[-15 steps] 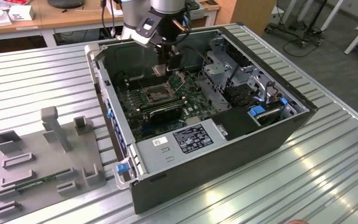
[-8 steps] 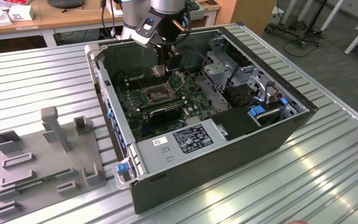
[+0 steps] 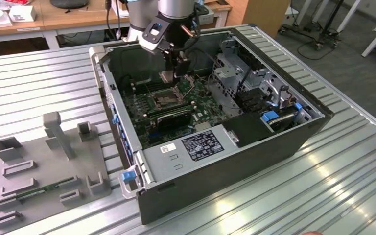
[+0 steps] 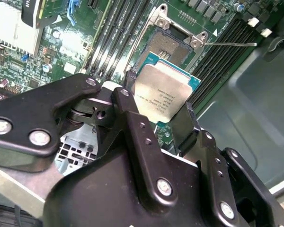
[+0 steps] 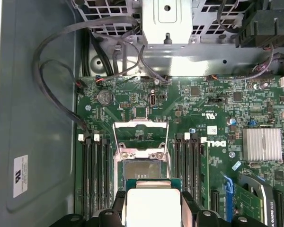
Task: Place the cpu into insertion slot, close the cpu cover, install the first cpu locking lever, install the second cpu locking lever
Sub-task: 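Place the cpu into insertion slot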
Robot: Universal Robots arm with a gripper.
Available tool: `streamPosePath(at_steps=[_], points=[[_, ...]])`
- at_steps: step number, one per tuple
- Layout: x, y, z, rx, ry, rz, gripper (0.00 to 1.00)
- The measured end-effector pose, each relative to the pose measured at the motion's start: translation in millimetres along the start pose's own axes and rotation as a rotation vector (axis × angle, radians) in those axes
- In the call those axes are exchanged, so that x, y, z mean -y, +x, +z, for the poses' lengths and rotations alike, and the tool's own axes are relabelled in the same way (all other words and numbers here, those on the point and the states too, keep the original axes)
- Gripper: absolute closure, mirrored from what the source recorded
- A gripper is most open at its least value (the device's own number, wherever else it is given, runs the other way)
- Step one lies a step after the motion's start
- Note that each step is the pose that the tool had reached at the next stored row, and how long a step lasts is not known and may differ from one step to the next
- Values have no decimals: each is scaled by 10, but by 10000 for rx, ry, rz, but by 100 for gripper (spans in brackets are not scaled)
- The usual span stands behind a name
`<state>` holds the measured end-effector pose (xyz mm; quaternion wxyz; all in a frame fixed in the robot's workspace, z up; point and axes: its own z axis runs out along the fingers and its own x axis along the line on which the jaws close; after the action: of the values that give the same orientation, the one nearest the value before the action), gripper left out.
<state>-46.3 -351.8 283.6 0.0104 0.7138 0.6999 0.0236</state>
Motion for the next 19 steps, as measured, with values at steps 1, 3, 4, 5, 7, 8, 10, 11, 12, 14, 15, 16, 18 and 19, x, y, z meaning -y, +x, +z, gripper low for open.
streamPosePath(at_steps=[1,3,4,5,7,8,10,11,12,14,15,16,18,19], points=[[2,1,14,-1,0,0,46],[5,2,40,-2,-1,0,46],[6,2,49,-1,-1,-1,46],[6,2,51,0,0,-1,46],[7,1,57,0,0,0,46],[7,2,57,-1,0,0,46],[7,1,57,-1,0,0,46],[7,1,57,0,0,-1,46],[7,2,57,-1,0,0,46],[7,1,58,-1,0,0,46],[7,2,61,-3,-2,0,46],[7,2,67,-6,-3,0,46],[8,1,81,-1,-1,0,46],[9,1,93,-2,-1,0,46]])
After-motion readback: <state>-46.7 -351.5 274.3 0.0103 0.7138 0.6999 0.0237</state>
